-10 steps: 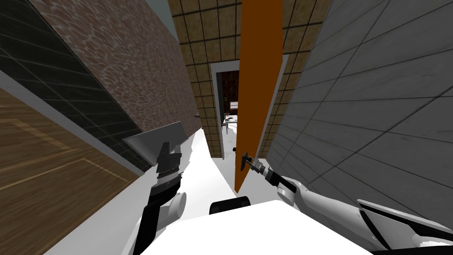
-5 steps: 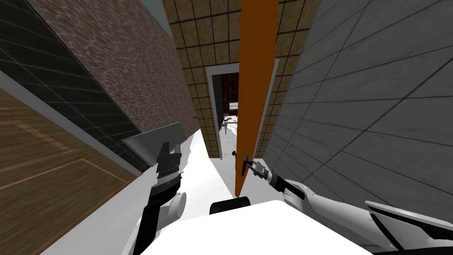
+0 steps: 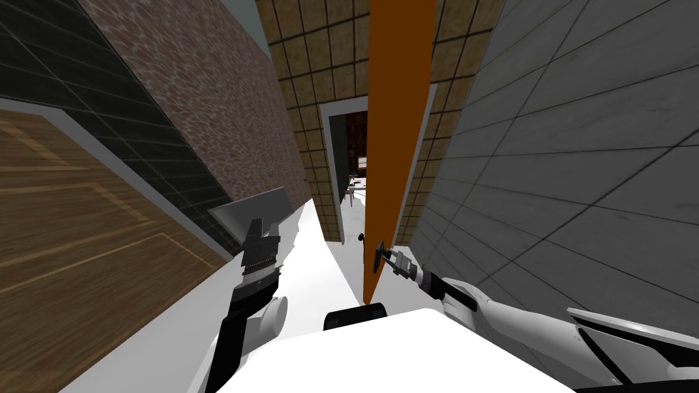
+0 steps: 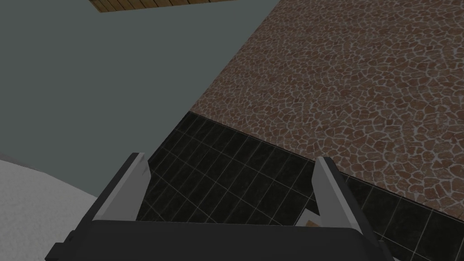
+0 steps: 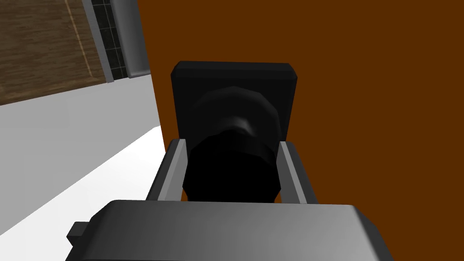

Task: Pull the door open

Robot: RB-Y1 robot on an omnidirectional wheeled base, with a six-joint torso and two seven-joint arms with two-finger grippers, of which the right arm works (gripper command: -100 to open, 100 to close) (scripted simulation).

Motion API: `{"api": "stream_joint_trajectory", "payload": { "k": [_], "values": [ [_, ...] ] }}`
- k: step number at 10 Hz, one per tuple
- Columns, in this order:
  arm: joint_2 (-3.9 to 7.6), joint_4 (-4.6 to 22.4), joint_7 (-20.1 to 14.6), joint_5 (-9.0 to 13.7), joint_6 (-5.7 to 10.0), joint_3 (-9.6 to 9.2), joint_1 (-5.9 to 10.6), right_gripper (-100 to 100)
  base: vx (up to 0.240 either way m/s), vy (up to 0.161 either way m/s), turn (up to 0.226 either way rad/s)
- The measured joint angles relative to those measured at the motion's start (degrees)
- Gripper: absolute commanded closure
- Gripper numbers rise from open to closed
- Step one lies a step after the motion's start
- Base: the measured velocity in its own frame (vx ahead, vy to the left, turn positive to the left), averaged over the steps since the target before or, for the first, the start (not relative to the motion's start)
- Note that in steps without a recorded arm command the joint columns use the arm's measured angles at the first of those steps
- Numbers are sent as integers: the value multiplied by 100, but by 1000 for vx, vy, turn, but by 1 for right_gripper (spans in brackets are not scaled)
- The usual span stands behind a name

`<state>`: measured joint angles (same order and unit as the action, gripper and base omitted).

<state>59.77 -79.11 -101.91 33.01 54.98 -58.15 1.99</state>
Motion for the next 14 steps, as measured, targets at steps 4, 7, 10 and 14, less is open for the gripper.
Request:
{"api": "stream_joint_trajectory", "payload": {
  "k": [4,7,10,14],
  "values": [
    [57,394,-275,-238,498,-135,121,100,15,33,-88],
    [10,820,-492,-429,905,-255,253,100,-15,-4,-72],
    [71,1137,-695,-610,1305,-374,318,100,-17,-17,-21],
    [134,1544,-987,-849,1751,-560,411,-100,9,-15,-185]
  ]
}}
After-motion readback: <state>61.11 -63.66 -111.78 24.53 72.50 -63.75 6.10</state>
